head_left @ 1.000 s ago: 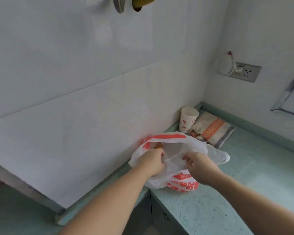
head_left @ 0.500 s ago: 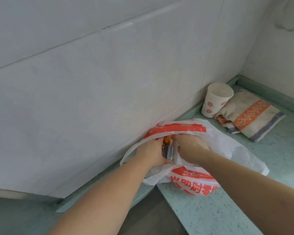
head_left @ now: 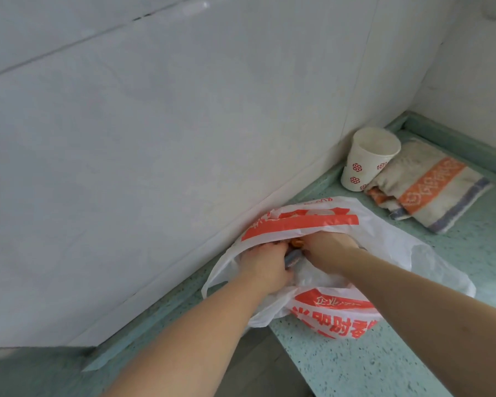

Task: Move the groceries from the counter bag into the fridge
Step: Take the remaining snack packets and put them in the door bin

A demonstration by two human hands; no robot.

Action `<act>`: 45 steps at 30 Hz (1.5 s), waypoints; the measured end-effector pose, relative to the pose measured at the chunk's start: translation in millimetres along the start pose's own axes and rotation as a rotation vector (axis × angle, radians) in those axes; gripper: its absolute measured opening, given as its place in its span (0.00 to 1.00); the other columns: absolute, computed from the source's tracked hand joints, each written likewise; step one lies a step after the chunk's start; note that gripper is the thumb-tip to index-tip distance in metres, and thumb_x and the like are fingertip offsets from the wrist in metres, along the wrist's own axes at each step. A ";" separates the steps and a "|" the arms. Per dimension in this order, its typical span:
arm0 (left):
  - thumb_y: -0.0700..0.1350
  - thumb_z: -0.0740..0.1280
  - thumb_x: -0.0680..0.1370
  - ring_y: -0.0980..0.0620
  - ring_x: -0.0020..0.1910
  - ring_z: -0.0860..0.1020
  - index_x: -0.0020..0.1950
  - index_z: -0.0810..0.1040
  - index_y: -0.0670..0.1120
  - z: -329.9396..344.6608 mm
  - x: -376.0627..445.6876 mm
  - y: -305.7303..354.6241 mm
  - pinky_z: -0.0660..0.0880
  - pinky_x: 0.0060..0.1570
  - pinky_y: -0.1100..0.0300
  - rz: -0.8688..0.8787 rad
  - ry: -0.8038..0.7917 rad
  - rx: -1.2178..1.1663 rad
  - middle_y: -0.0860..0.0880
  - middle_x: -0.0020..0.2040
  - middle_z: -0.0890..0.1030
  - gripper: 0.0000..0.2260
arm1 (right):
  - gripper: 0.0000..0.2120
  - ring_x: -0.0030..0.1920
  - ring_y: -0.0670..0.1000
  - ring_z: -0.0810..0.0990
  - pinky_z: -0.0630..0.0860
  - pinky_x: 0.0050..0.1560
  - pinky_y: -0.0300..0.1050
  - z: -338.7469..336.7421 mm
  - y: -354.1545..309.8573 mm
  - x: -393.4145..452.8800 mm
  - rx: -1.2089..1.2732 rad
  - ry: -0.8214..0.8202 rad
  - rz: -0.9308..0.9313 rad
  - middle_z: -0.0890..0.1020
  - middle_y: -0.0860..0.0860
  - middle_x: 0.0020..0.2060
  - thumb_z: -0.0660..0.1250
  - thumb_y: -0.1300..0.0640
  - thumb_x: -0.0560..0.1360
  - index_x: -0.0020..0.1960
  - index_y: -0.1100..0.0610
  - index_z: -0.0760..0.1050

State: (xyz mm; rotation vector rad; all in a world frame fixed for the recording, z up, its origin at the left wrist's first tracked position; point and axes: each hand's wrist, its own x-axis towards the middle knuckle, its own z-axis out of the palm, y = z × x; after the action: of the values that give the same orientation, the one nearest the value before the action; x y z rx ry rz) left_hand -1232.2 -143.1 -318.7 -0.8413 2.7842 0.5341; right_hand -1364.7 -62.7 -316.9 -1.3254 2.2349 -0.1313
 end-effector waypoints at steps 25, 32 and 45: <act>0.53 0.57 0.79 0.47 0.43 0.75 0.63 0.72 0.46 -76.0 -18.8 63.3 0.79 0.37 0.55 -0.025 -0.206 -0.400 0.45 0.50 0.76 0.16 | 0.12 0.29 0.51 0.80 0.79 0.31 0.42 -87.2 33.8 -146.2 0.224 0.141 0.426 0.83 0.49 0.38 0.54 0.48 0.77 0.44 0.46 0.76; 0.59 0.61 0.79 0.40 0.48 0.79 0.64 0.72 0.46 -115.0 -56.3 86.3 0.75 0.41 0.54 0.213 -0.059 -0.462 0.42 0.52 0.80 0.20 | 0.14 0.24 0.48 0.62 0.57 0.20 0.35 -104.6 -3.2 -219.2 0.603 0.399 0.553 0.69 0.52 0.32 0.57 0.49 0.80 0.49 0.57 0.76; 0.61 0.56 0.75 0.46 0.38 0.76 0.46 0.75 0.53 -162.7 -157.8 172.3 0.76 0.47 0.47 0.593 -0.050 -0.583 0.50 0.37 0.79 0.14 | 0.15 0.25 0.50 0.67 0.60 0.19 0.33 -115.9 -53.5 -395.1 0.580 0.755 0.713 0.76 0.52 0.34 0.60 0.50 0.79 0.47 0.61 0.77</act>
State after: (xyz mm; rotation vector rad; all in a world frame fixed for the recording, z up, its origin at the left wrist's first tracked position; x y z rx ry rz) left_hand -1211.2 5.7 -76.8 -0.0349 2.8281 1.4786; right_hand -1230.9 220.3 -44.1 -0.1158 2.7933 -1.0535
